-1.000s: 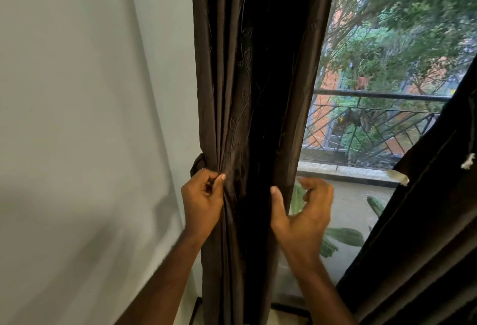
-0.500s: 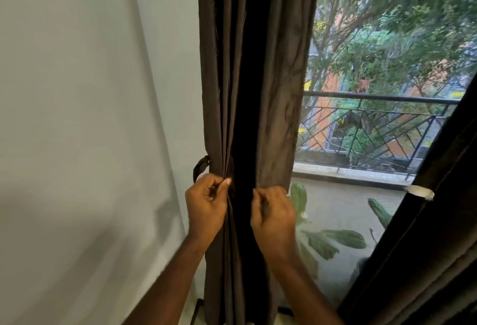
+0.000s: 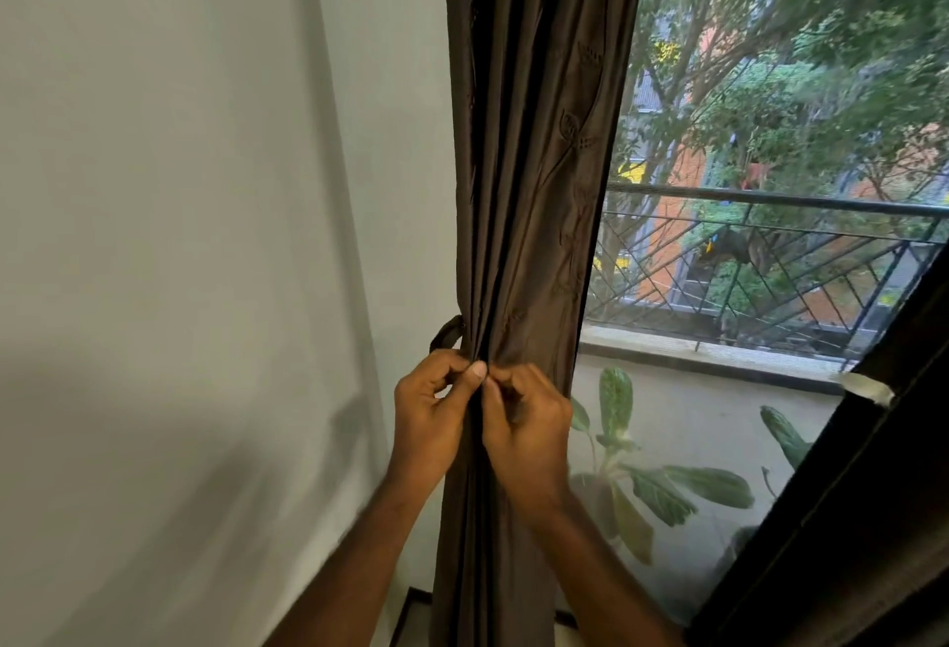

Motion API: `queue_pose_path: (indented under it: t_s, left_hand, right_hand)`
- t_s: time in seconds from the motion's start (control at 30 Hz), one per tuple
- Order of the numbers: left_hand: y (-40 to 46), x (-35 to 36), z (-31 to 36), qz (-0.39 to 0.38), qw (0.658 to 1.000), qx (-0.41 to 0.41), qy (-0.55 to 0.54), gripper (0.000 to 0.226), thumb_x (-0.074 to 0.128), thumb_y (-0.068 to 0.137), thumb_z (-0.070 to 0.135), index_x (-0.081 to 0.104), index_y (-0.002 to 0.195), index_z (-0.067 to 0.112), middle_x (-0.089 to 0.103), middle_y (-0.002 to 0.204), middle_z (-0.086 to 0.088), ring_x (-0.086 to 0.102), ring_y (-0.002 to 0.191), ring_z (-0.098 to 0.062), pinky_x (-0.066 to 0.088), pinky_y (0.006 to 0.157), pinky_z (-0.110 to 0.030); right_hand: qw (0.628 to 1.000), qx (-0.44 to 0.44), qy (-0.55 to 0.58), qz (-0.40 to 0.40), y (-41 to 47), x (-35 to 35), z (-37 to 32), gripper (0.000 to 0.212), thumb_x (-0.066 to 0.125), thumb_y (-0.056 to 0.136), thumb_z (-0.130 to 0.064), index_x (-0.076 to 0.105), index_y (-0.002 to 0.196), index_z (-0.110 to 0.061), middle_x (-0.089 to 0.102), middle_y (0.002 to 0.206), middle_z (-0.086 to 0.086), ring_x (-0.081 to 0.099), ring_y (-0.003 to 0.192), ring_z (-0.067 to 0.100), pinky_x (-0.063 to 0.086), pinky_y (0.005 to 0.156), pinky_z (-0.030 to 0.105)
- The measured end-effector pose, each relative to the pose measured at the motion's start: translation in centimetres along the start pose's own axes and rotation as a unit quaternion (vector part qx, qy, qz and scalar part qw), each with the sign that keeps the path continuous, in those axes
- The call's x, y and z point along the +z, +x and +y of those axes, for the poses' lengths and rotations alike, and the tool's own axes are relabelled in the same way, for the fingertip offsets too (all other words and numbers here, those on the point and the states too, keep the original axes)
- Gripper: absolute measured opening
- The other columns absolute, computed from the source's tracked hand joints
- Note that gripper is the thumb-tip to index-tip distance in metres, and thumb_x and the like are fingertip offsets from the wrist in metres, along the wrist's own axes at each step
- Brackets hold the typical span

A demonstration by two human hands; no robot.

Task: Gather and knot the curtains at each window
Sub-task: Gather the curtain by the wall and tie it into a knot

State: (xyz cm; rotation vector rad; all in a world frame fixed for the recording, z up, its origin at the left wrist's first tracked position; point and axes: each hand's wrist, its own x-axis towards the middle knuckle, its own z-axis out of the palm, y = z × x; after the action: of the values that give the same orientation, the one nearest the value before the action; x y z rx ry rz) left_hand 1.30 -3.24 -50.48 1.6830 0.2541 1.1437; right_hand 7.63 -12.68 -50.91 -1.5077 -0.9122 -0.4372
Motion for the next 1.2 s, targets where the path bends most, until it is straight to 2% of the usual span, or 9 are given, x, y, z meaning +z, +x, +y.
queue_pose_path:
  t_s: [0.2, 0.33, 0.47, 0.53, 0.6, 0.67, 0.8, 1.0, 1.2]
  left_hand:
    - [-0.5, 0.3, 1.4, 0.025, 0.999, -0.032, -0.008, 0.013, 0.073, 0.089, 0.025, 0.071, 0.085, 0.013, 0.072, 0.078, 0.002, 0.071, 0.076, -0.015, 0.057, 0.07, -0.022]
    - [0.0, -0.1, 0.8, 0.054, 0.998, -0.02, 0.025, 0.014, 0.069, 0.094, 0.009, 0.068, 0.08, 0.005, 0.07, 0.072, -0.003, 0.069, 0.07, -0.016, 0.054, 0.067, -0.02]
    - [-0.1, -0.2, 0.5, 0.078, 0.994, -0.006, 0.071, 0.022, 0.065, 0.096, 0.006, 0.063, 0.074, 0.01, 0.063, 0.068, 0.0, 0.062, 0.068, -0.009, 0.049, 0.064, -0.014]
    - [0.0, -0.2, 0.5, 0.081, 0.994, -0.007, 0.075, 0.023, 0.064, 0.096, 0.007, 0.061, 0.075, 0.014, 0.062, 0.07, 0.001, 0.062, 0.071, -0.008, 0.048, 0.063, -0.01]
    - [0.0, 0.0, 0.5, 0.085, 0.994, -0.008, 0.074, 0.023, 0.064, 0.097, 0.008, 0.06, 0.076, 0.017, 0.063, 0.072, 0.0, 0.063, 0.072, -0.007, 0.049, 0.062, -0.01]
    - [-0.2, 0.2, 0.5, 0.085, 0.993, -0.011, 0.076, 0.022, 0.063, 0.097, 0.009, 0.06, 0.077, 0.018, 0.063, 0.073, 0.0, 0.063, 0.072, -0.007, 0.049, 0.062, -0.011]
    - [-0.2, 0.7, 0.3, 0.094, 0.991, 0.012, 0.099, 0.019, 0.064, 0.097, 0.009, 0.061, 0.079, 0.013, 0.061, 0.071, 0.003, 0.062, 0.07, -0.007, 0.049, 0.06, -0.012]
    - [0.0, 1.2, 0.0, 0.128, 0.982, 0.051, 0.132, 0.017, 0.066, 0.096, 0.01, 0.066, 0.079, 0.007, 0.064, 0.071, 0.002, 0.063, 0.067, -0.013, 0.053, 0.062, -0.018]
    - [-0.1, 0.8, -0.2, 0.159, 0.957, 0.107, 0.216, 0.027, 0.058, 0.096, 0.026, 0.061, 0.075, 0.009, 0.06, 0.068, 0.002, 0.058, 0.06, -0.016, 0.053, 0.055, -0.035]
  right_hand:
    - [0.996, -0.03, 0.015, -0.088, -1.3, 0.1, 0.0, 0.024, 0.057, 0.095, 0.0, 0.071, 0.114, -0.007, 0.064, 0.1, -0.004, 0.064, 0.092, 0.008, 0.053, 0.079, 0.022]
    - [0.993, -0.012, 0.016, -0.118, -1.3, -0.1, 0.0, 0.041, 0.056, 0.089, 0.002, 0.071, 0.125, -0.01, 0.057, 0.105, -0.003, 0.061, 0.095, 0.009, 0.049, 0.081, 0.015]
    - [1.0, 0.009, -0.005, -0.003, -0.6, -2.1, 0.0, 0.025, 0.071, 0.089, -0.004, 0.074, 0.112, -0.015, 0.056, 0.108, 0.0, 0.057, 0.102, 0.0, 0.05, 0.084, 0.014]
    - [0.994, 0.079, -0.002, 0.072, 0.0, -3.0, 0.8, 0.034, 0.078, 0.086, -0.01, 0.066, 0.117, -0.02, 0.054, 0.117, -0.002, 0.052, 0.11, -0.007, 0.046, 0.088, 0.009]
    - [0.986, 0.143, 0.023, 0.082, 0.7, -3.4, 2.3, 0.048, 0.081, 0.085, -0.018, 0.059, 0.128, -0.023, 0.057, 0.122, -0.01, 0.053, 0.111, -0.003, 0.047, 0.09, 0.015]
    - [0.984, 0.154, 0.043, 0.076, 0.8, -3.3, 3.4, 0.038, 0.079, 0.088, -0.013, 0.065, 0.121, -0.025, 0.065, 0.111, -0.009, 0.06, 0.1, 0.002, 0.054, 0.084, 0.026]
    - [0.989, 0.1, 0.027, 0.107, -0.1, -3.5, 3.3, 0.036, 0.075, 0.087, 0.003, 0.068, 0.091, -0.032, 0.068, 0.086, -0.003, 0.063, 0.08, 0.002, 0.052, 0.073, 0.02]
    - [0.993, -0.044, -0.111, 0.009, -1.7, -1.8, 2.0, 0.007, 0.068, 0.091, -0.012, 0.069, 0.091, -0.018, 0.06, 0.085, -0.007, 0.055, 0.079, 0.008, 0.041, 0.076, 0.026]
    - [0.984, -0.102, -0.148, 0.004, -1.6, -0.3, 1.0, 0.009, 0.06, 0.089, -0.015, 0.067, 0.084, -0.013, 0.06, 0.078, -0.002, 0.052, 0.075, 0.011, 0.039, 0.072, 0.027]
